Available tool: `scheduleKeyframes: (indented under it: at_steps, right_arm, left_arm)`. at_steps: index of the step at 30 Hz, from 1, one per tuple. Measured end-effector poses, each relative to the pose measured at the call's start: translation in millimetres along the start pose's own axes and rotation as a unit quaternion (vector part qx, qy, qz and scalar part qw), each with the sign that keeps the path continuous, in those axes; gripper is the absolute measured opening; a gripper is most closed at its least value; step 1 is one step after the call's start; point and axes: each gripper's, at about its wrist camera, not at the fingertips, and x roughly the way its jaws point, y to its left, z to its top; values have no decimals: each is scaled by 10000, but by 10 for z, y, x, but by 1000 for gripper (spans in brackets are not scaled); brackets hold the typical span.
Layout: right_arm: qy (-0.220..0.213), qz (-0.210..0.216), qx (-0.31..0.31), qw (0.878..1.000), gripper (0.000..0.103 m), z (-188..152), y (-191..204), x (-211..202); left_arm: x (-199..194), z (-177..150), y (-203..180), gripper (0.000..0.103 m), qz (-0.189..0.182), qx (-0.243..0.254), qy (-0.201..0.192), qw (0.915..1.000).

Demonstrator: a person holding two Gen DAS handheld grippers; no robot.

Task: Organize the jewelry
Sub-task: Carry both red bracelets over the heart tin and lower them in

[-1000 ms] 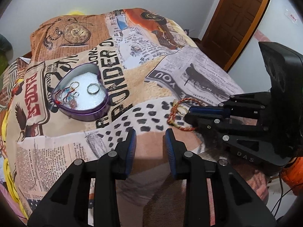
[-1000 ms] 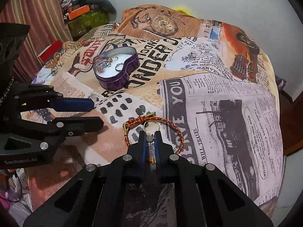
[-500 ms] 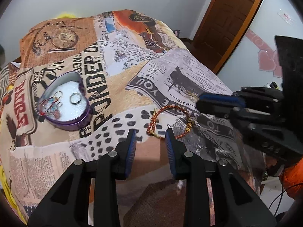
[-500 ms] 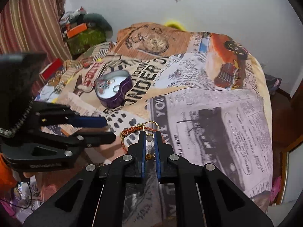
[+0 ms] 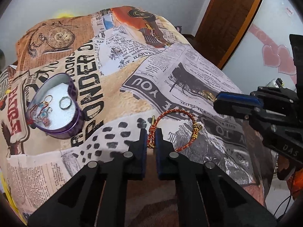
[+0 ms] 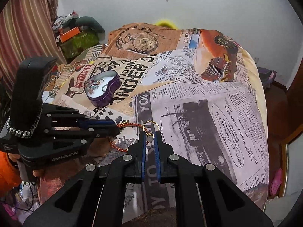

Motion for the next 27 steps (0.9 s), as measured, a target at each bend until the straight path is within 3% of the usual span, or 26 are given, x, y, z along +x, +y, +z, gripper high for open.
scheduleKeyframes:
  at_steps: [10, 27]
  right_arm:
    - [-220, 30, -66, 9997, 7, 135, 93, -122]
    - [-516, 218, -239, 9981, 7, 408, 411, -188]
  left_arm:
    - [-374, -55, 112, 6, 296, -192, -436, 9984]
    - [-1111, 63, 485, 6, 651, -498, -1286, 9883]
